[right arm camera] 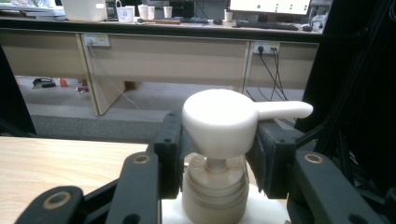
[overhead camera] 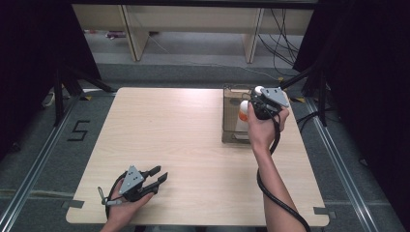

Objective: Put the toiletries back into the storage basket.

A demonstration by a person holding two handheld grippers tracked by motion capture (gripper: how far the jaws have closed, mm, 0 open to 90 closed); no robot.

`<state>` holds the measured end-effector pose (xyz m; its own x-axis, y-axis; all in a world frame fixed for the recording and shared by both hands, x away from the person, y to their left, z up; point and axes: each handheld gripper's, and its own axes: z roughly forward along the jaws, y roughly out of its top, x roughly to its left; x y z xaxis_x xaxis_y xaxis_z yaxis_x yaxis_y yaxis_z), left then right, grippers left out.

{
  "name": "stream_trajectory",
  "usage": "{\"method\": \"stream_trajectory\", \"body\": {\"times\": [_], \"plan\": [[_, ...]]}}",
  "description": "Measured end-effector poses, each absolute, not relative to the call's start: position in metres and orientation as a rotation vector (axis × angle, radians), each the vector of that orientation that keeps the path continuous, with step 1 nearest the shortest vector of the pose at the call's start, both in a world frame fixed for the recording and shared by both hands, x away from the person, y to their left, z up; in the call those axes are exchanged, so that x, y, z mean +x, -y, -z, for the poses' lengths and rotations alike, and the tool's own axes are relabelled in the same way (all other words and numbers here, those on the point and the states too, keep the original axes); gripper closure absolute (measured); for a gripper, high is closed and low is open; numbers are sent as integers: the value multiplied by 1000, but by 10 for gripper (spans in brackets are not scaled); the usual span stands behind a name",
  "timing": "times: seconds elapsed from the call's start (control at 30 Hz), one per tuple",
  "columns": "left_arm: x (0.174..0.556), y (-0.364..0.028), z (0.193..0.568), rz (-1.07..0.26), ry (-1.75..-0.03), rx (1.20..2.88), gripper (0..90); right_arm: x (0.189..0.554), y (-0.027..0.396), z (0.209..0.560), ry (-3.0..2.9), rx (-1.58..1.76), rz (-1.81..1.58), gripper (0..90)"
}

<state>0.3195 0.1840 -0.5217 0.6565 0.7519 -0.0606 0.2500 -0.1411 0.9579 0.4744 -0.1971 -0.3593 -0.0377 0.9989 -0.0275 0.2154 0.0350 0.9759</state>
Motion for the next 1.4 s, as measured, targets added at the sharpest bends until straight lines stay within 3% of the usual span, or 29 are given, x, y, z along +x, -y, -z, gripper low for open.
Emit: {"method": "stream_trajectory", "body": {"times": [0.17, 0.53, 1.4], "plan": [[320, -184, 522, -533, -820, 1703, 594, 470, 194, 361, -1398, 1318, -1090, 576], [319, -184, 522, -537, -817, 1711, 592, 459, 202, 366, -1414, 1334, -1100, 372], [319, -184, 522, -537, -819, 1709, 589, 402, 222, 397, -1627, 1299, -1167, 345]]}}
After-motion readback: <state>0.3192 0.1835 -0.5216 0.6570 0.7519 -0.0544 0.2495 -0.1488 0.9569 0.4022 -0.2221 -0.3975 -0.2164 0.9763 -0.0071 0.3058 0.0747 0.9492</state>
